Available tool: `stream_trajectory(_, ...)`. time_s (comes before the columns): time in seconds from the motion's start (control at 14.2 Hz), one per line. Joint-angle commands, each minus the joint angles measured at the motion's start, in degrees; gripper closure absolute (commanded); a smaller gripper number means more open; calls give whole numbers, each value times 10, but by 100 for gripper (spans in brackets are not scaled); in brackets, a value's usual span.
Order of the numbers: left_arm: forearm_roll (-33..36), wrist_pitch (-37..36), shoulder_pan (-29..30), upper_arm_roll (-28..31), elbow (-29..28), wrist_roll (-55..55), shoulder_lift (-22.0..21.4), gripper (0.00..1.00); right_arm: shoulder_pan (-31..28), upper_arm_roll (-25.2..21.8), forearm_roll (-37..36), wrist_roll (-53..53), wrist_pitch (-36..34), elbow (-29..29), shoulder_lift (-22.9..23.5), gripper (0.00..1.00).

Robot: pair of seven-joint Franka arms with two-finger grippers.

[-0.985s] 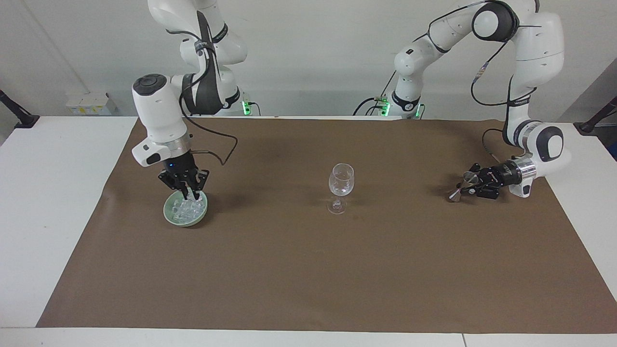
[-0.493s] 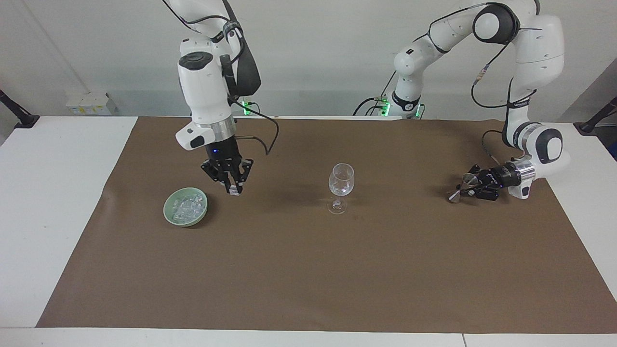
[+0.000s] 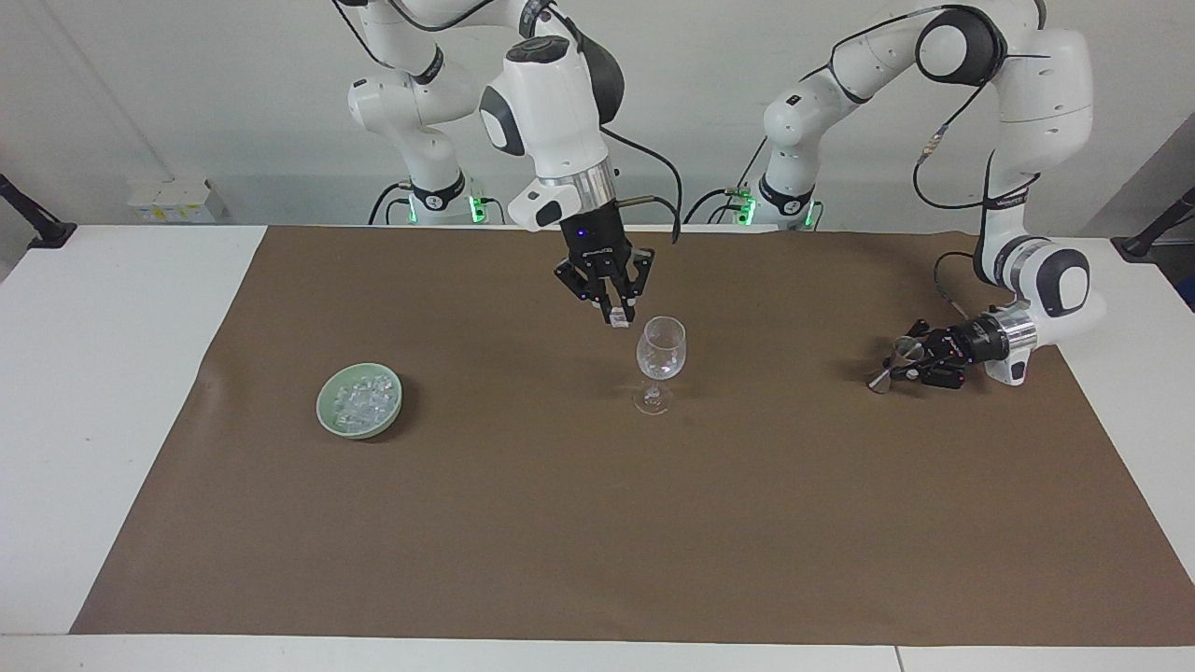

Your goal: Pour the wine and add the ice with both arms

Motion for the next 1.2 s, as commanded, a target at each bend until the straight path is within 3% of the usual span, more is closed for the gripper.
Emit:
stream_trajectory(0.0,9,3,1,-1,14,-11,9,88,6,19,10,7,-7,18,23,100)
stream_trajectory(0.99,32,-10,14,0,39,-17,11,24,27,19,1,9,43,20,66,100)
stream_trajectory(1.13,70,-28,15,1,62,-21,8,10,26,19,1,9,44,22,66,84)
